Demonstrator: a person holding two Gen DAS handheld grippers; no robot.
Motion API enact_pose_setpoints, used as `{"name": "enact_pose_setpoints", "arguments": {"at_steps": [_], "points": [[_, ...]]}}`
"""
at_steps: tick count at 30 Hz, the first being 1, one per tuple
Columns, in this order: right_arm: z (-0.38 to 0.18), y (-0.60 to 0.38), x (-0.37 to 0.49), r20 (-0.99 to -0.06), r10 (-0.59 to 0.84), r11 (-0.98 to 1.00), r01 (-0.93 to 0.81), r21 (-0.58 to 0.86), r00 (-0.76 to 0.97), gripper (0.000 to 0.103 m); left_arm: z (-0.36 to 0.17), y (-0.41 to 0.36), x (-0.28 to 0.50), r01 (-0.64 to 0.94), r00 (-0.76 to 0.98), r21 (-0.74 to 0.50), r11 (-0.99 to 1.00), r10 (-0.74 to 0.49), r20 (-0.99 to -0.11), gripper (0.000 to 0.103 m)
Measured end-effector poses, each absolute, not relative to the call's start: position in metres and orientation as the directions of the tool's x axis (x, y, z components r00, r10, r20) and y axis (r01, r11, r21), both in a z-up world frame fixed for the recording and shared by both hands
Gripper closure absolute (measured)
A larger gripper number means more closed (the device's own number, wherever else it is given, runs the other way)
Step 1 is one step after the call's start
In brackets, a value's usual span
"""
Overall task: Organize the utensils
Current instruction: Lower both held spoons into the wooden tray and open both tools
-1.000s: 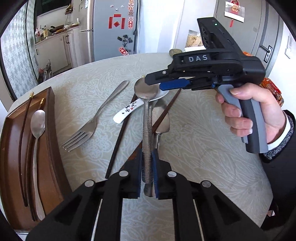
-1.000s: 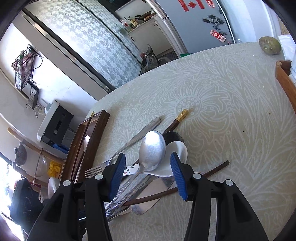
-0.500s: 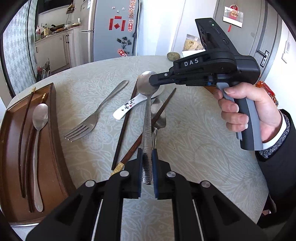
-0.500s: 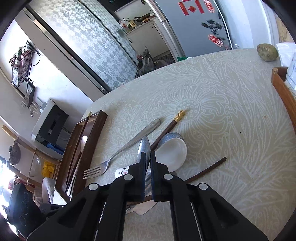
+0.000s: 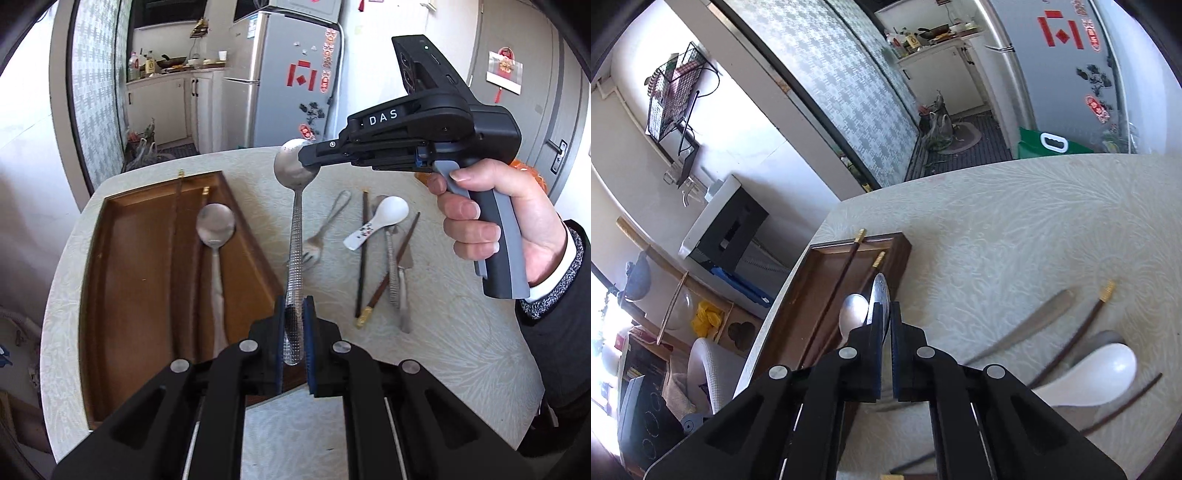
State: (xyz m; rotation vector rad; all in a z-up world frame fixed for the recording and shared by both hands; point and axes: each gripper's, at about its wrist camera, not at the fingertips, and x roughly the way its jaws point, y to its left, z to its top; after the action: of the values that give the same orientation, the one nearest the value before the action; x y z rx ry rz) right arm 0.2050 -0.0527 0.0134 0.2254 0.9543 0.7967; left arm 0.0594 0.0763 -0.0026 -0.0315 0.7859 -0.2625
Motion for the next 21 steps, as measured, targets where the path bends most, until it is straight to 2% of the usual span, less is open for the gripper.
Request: {"name": "enact_pose_setpoints", "arguments": {"at_steps": [5,13,14,15,16,17,21], "points": [[0.002,-0.007,0.217,-0.657,0.697,0.686,-0.535,0.494,0.286,0.099,-0.011,0.11,0.064,0.157,0.672,-0.144,0.977,-0.213,-0.709,0.092],[-0.015,0.023,0.224,-0.683,0.684,0.684,-0.554,0.475,0.257,0.097,-0.024,0.117,0.073,0.137,0.649,-0.106,0.985,-0.17,-0.741,0.092],[-0.014,0.019,0.223,-0.674,0.695,0.675,-0.551,0.49,0.252,0.085,-0.023,0.117,0.071,0.134,0.656,-0.106,0.985,-0.168,-0.736,0.087],[-0.012,0.013,0.222,-0.665,0.701,0.673,-0.547,0.498,0.257,0.059,-0.023,0.117,0.07,0.137,0.663,-0.11,0.984,-0.174,-0.728,0.071],[-0.008,0.005,0.22,-0.657,0.703,0.676,-0.544,0.497,0.273,0.046,-0.02,0.116,0.066,0.148,0.675,-0.122,0.981,-0.19,-0.713,0.062],[-0.003,-0.003,0.219,-0.649,0.704,0.677,-0.546,0.493,0.287,0.038,-0.016,0.114,0.062,0.157,0.689,-0.134,0.978,-0.206,-0.695,0.047],[0.02,-0.053,0.218,-0.627,0.693,0.705,-0.517,0.485,0.356,0.033,-0.008,0.101,0.055,0.193,0.697,-0.15,0.97,-0.243,-0.674,0.039]]}}
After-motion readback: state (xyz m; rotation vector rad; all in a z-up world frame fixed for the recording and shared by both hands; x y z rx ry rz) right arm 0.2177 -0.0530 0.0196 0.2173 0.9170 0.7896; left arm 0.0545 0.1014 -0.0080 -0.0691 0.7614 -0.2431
